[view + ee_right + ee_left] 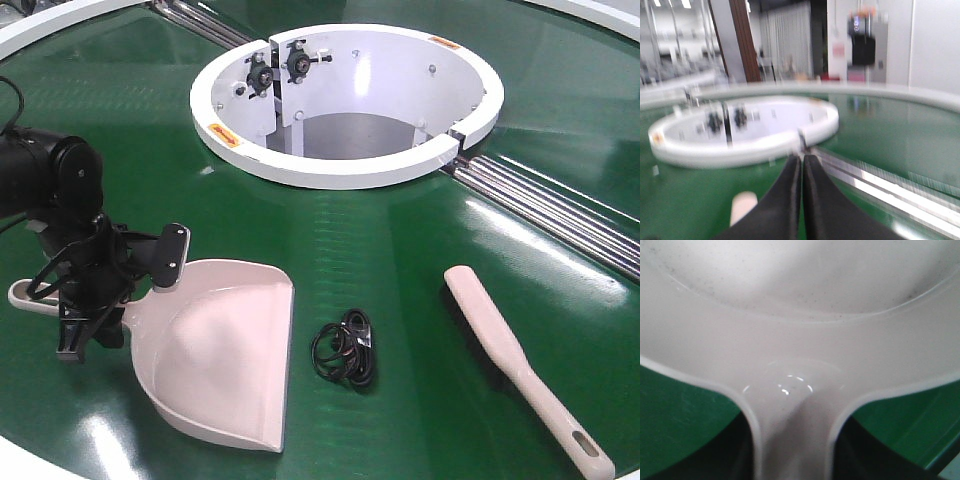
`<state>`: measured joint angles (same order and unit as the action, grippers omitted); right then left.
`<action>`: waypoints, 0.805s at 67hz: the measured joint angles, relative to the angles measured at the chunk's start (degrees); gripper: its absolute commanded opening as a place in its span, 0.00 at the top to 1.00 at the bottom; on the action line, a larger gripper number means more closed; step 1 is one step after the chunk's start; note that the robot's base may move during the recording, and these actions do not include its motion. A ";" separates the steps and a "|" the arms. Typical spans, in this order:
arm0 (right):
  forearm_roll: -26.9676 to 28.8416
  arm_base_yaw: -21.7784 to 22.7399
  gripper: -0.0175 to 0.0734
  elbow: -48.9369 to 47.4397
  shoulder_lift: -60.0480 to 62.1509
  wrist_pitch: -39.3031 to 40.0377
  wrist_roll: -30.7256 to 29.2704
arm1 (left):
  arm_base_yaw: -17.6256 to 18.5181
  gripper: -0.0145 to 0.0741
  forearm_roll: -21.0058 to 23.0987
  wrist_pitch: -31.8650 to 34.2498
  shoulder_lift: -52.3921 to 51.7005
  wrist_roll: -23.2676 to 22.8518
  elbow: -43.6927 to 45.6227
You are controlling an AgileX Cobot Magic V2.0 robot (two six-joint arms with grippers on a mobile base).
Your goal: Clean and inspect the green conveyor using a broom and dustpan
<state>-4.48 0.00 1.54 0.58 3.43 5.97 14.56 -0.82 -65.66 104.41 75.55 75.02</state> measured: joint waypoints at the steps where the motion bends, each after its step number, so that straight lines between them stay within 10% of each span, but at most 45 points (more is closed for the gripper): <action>1: 0.00 0.00 0.82 0.00 0.00 0.99 0.15 | 0.00 0.85 0.00 0.00 0.00 0.00 0.00; 32: 2.00 0.00 0.82 -26.66 -16.96 -25.72 0.62 | 0.00 0.85 0.00 0.00 0.00 -0.06 0.00; 54: 5.07 0.00 0.81 -29.11 -31.43 -35.18 0.30 | 0.00 0.85 0.00 0.00 0.00 -0.11 0.00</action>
<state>0.59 0.00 -27.57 -30.85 -31.75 6.27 14.56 -0.82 -65.66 104.41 75.44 75.02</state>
